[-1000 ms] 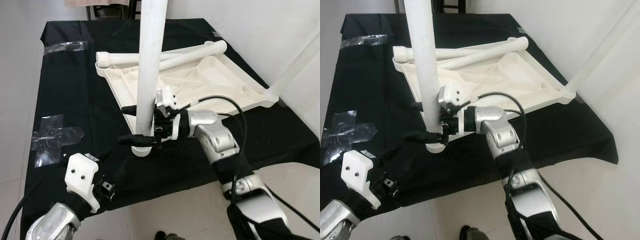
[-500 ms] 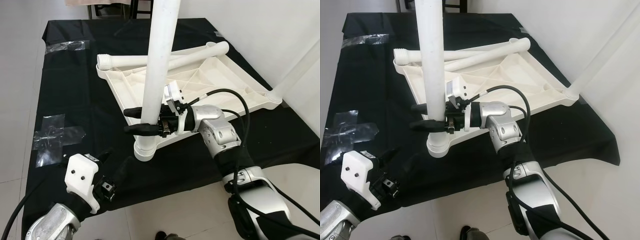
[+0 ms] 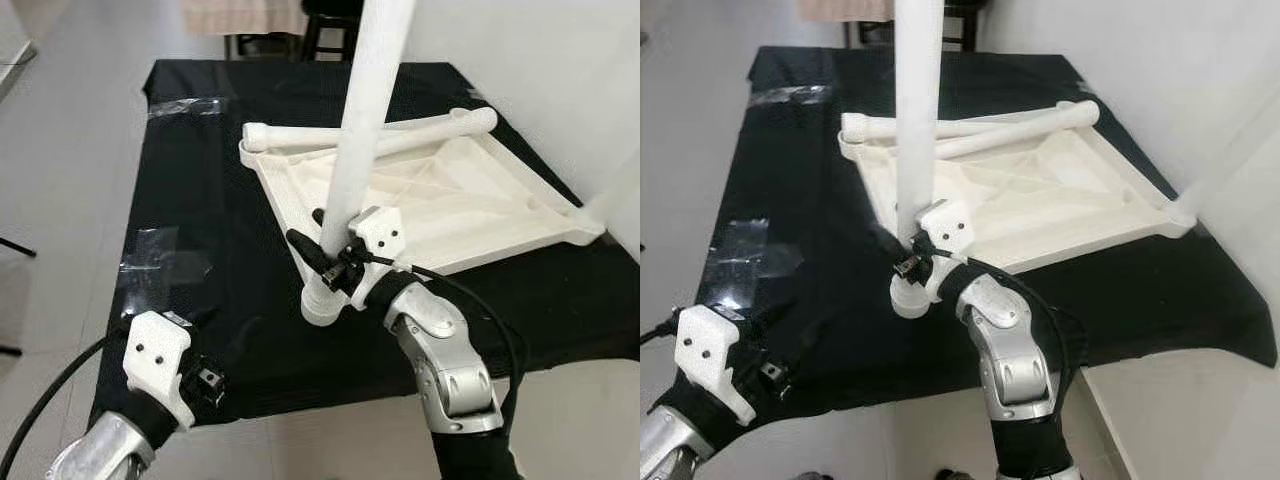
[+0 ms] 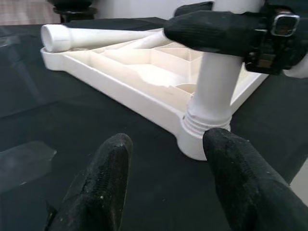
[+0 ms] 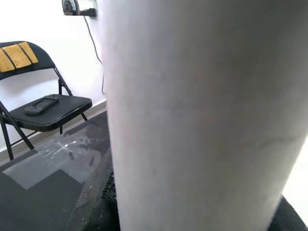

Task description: Building children table

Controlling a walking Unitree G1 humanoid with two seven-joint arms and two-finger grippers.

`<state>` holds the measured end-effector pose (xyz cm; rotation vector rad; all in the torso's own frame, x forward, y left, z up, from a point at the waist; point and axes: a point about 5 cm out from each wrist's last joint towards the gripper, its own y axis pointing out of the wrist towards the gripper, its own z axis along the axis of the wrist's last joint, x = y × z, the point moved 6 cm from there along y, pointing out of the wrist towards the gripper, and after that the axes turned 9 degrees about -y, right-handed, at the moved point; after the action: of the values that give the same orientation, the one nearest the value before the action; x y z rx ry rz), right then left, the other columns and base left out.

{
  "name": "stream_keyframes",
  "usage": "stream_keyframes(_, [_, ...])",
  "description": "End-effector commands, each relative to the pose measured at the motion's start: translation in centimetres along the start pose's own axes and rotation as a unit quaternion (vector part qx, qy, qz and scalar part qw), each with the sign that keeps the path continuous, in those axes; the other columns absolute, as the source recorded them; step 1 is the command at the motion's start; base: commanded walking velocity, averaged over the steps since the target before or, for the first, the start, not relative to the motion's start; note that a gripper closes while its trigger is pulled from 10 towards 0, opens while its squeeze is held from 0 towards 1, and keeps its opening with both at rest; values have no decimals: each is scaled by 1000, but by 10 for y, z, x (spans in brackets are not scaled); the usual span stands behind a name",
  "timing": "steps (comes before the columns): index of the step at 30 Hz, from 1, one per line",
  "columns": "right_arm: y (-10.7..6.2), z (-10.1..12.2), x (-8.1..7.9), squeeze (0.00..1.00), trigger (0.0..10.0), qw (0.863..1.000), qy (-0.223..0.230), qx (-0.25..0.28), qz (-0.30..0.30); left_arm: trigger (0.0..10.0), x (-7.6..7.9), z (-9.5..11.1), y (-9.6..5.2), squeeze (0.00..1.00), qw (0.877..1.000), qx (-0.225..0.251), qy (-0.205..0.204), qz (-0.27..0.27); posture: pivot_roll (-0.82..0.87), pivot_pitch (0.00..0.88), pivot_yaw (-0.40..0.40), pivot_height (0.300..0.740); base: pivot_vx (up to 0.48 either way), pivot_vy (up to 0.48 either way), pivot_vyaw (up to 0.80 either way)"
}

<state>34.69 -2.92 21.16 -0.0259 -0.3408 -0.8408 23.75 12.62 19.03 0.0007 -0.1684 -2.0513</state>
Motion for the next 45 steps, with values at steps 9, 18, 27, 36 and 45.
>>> stream_keyframes(9, [18, -2, -20, 1000, 10000, 992, 9, -13, 129, 10000, -4, 1, 1, 0, 1000, -3, 5, -2, 136, 225, -122, 740, 0, 0, 0])
stream_keyframes(18, [12, 32, -28, 0, 10000, 947, -32, 82, 309, 10000, -3, 1, 1, 0, 1000, -1, 5, 1, 151, 217, -131, 740, 0, 0, 0])
stream_keyframes(27, [14, 36, -35, 0, 10000, 901, -25, 85, 425, 10000, -3, 2, -1, 0, 1000, 1, 6, 7, 179, 219, -145, 740, 0, 0, 0])
stream_keyframes(36, [22, 38, -28, 0, 0, 893, -12, 89, 441, 10000, -3, 2, -3, 0, 1000, -2, 6, 10, 195, 228, -139, 740, 0, 0, 0])
stream_keyframes(45, [14, 3, -5, 0, 0, 925, -16, 37, 378, 10000, 1, 1, -4, 0, 1000, -4, 2, 9, 165, 244, -142, 740, 0, 0, 0])
